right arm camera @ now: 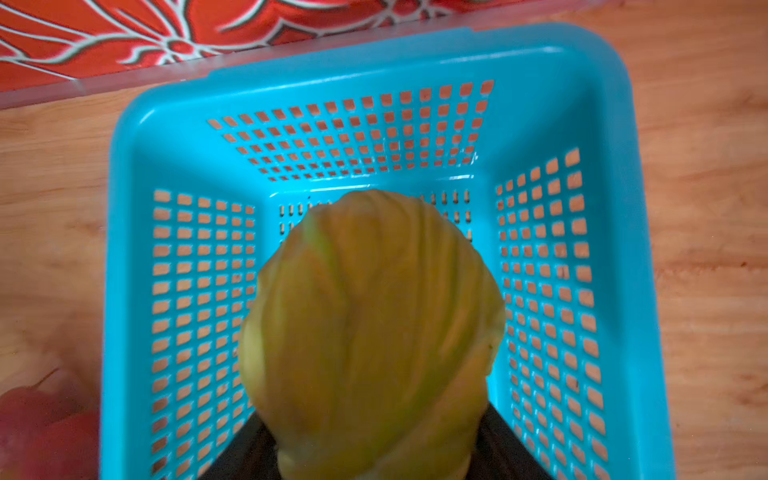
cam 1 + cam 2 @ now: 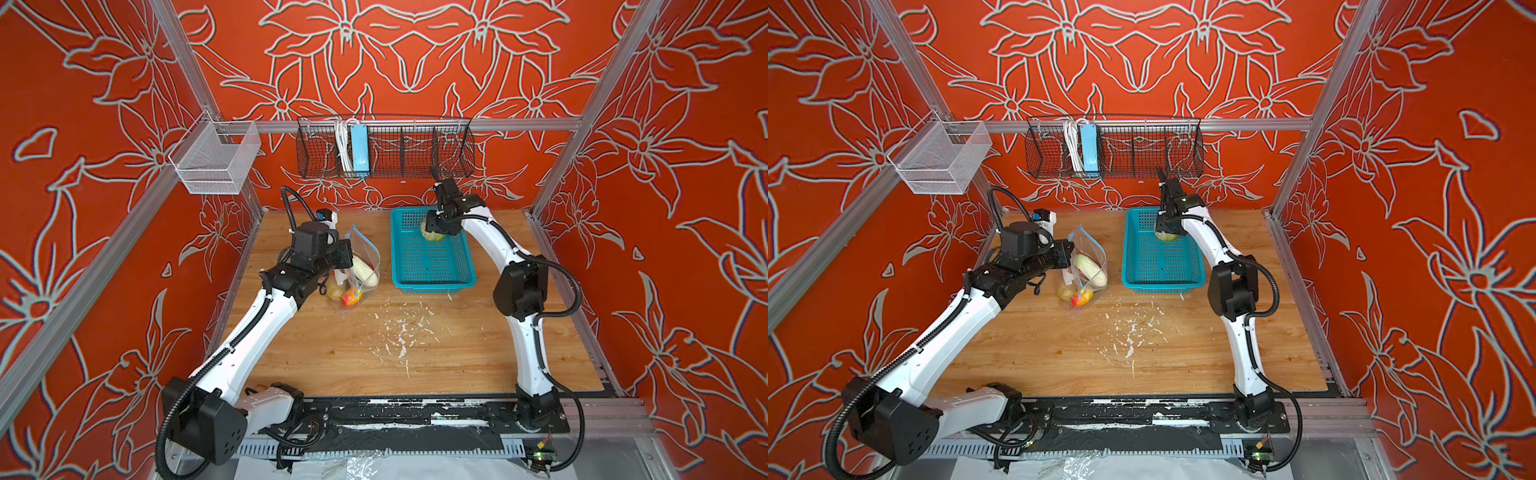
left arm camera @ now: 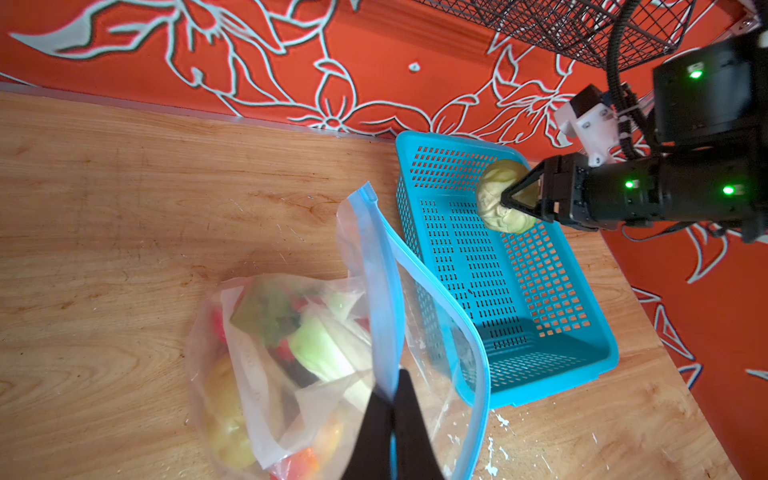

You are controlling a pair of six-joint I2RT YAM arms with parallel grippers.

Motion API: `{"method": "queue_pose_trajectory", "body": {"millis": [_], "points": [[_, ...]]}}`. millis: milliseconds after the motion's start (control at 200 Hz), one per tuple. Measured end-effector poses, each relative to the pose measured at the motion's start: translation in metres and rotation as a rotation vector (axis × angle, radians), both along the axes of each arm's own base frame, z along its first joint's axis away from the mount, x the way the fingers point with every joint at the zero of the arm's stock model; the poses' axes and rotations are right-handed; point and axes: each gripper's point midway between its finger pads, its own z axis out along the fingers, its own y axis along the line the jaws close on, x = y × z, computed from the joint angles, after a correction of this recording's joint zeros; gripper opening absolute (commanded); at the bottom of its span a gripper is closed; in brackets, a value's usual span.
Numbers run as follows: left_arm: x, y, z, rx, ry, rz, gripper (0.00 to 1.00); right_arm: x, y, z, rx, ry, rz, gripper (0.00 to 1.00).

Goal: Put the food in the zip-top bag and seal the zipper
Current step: 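Lift the green cabbage out of the basket with the right gripper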

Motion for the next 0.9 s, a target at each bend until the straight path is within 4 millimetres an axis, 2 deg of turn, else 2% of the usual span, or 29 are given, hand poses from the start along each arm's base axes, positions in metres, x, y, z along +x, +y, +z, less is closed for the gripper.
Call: {"method": "queue_pose_trajectory", "body": {"millis": [215,701,896], "points": [[0.0,-0.001,0.0,-0.005,0.001,-0.002,0.0,-0.018,0.006,0.013,0.083,0.001,0.007,0.49],[0.0,-0.003,0.001,-0.012,-0.001,-0.012,0.0,-0.054,0.014,0.072,0.213,-0.088,0.036,0.5],[0.0,-0.003,0.001,-0.012,-0.003,-0.012,0.0,-0.067,0.024,0.095,0.25,-0.126,0.062,0.51]]}}
